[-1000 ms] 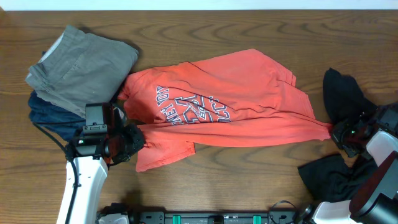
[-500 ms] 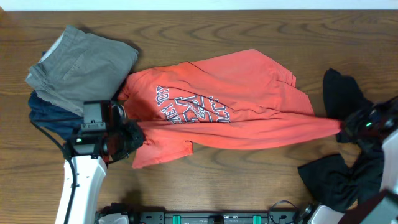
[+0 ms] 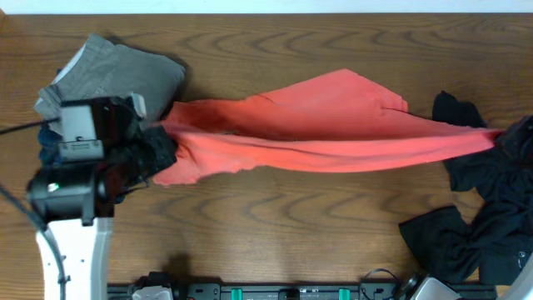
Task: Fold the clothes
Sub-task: 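Lift the t-shirt with both grippers and swing it upward to flip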
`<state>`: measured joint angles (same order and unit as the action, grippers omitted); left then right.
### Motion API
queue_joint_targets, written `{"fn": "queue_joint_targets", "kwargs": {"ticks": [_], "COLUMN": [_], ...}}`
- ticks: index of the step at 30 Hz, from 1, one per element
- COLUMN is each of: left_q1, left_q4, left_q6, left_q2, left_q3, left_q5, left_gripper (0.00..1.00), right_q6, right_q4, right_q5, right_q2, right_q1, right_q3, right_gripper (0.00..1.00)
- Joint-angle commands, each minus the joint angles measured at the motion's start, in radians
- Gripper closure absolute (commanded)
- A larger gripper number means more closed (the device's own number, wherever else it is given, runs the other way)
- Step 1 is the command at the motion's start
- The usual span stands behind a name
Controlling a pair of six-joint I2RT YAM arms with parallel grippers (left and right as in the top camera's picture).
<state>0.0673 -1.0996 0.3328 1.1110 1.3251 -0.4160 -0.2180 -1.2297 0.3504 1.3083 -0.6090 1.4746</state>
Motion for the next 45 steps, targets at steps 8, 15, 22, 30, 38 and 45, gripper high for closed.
{"fn": "queue_joint_targets", "kwargs": {"ticks": [8, 15, 22, 30, 38, 45], "left_q1": [0.006, 0.006, 0.006, -0.009, -0.043, -0.039], "left_q4": [-0.025, 0.048, 0.123, 0.199, 0.598, 1.22], "left_q6": [-0.026, -0.025, -0.021, -0.022, 0.039, 0.401], "left_q2": [-0.005, -0.024, 0.056, 0.351, 0.612, 0.648], "left_q3": [0.333, 0.45, 0.45, 0.45, 0.45, 0.476], "left_q5": [-0.022, -0.018, -0.018, -0.022, -0.14, -0.146], "left_gripper": [0.94, 0.94, 0.94, 0.94, 0.94, 0.94], "right_q6": [0.025, -0.036, -0.02, 0.025, -0.091, -0.326], "right_q4": [-0.122, -0.112, -0.081, -0.035, 0.272, 0.64], "right_q5": [0.016, 0.017, 0.068, 0.07, 0.066, 0.064], "right_q2": [-0.009, -0.011, 0.042, 0.252, 0.512, 0.515], "right_q1": [0.0, -0.038, -0.035, 0.114, 0.22, 0.223], "right_q3": [0.429, 0.594, 0.597, 0.597, 0.597, 0.631], "right_gripper": [0.99, 0.99, 0.99, 0.99, 0.99, 0.99]}}
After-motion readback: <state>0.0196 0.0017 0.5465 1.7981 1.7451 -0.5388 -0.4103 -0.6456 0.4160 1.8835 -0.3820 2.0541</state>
